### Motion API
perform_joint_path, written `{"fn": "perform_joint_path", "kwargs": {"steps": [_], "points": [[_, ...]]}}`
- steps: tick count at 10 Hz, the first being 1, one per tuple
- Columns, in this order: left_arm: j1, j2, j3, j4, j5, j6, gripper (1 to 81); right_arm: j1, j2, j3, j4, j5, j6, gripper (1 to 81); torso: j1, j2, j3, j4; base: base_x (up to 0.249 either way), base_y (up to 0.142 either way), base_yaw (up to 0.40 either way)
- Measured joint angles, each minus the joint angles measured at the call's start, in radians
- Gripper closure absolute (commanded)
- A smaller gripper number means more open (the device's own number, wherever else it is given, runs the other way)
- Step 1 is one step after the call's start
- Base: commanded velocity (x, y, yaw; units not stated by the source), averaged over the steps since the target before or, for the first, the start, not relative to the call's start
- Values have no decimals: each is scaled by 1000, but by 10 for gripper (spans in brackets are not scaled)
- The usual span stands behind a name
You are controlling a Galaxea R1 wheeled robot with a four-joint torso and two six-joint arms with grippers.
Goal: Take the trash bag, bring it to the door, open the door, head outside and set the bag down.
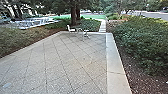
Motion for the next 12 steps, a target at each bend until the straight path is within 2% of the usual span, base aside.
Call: {"fn": "perform_joint_path", "kwargs": {"steps": [1,2,3,5,6,7,9,10,11,12], "points": [[23,9,3,-3,-25,21,10,0,1,0,0,0,3,10,0,0,0,0,0,0,0],[29,18,4,-3,-37,42,10,0,0,0,0,0,3,10,0,0,0,0,0,0,0],[36,27,5,-3,-46,51,10,0,1,0,0,0,3,10,0,0,0,0,0,0,0],[102,53,3,-3,-53,94,10,0,1,0,0,0,2,10,0,0,0,-2,0,0,0],[149,68,2,-3,-54,116,10,0,0,0,0,0,2,10,0,0,3,-11,0,0,0],[189,81,-1,-3,-61,139,10,3,1,0,0,1,2,10,0,0,10,-35,0,0,0],[252,108,-3,-4,-100,194,10,1,1,0,0,0,3,10,-1,0,26,-97,0,0,0],[296,123,-4,-3,-124,227,10,2,1,0,0,0,3,10,-1,0,30,-124,0,0,0],[349,137,-4,-4,-137,253,10,-1,1,0,0,0,2,10,-1,-1,32,-140,0,0,0],[402,147,-4,-3,-153,280,10,-3,3,0,0,0,3,10,-1,-1,34,-144,0,0,0]]}}
